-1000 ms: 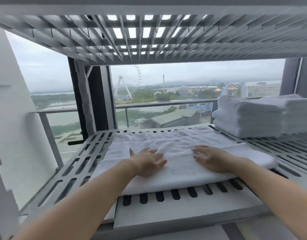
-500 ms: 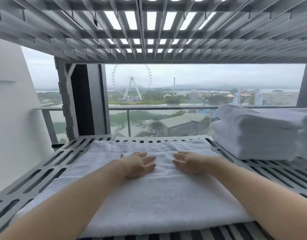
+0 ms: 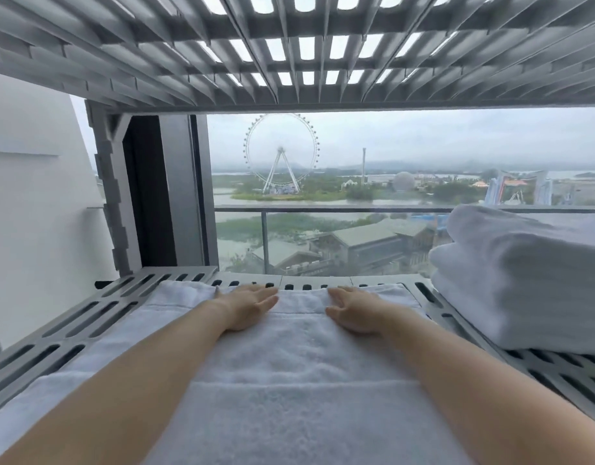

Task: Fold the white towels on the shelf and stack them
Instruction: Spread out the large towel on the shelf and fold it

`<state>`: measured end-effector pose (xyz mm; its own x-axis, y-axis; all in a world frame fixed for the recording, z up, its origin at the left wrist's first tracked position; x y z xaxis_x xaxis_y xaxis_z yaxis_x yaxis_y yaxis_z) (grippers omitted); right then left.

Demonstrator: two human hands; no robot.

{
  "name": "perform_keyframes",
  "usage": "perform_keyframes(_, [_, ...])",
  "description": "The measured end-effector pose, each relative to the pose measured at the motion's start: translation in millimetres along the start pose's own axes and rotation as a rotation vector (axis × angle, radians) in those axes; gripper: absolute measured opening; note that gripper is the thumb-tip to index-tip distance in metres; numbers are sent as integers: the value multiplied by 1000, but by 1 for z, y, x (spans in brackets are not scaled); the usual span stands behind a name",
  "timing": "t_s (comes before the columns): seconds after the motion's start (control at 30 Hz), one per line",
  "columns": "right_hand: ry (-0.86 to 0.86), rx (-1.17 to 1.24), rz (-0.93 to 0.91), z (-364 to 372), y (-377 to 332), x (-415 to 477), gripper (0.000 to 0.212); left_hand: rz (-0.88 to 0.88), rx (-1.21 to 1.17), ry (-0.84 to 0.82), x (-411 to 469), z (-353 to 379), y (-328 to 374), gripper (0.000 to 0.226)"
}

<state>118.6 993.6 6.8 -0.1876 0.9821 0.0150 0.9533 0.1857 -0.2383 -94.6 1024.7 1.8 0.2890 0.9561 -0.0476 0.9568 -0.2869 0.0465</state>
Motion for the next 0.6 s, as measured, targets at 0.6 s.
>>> perform_keyframes(0.6, [175,-22,-100,-24,0,15,65,151,182,370,-30,-38,-11,33])
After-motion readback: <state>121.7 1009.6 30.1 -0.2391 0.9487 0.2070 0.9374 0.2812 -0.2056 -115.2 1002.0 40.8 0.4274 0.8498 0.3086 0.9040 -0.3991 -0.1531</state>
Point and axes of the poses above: each hand's wrist, its own x-axis towards the middle knuckle, its own z-axis out of the palm, y = z × x, the point moved 6 cm from there along x, towards the middle knuckle, and after that the axes turned 3 degrees about x, right-handed, at the moved point
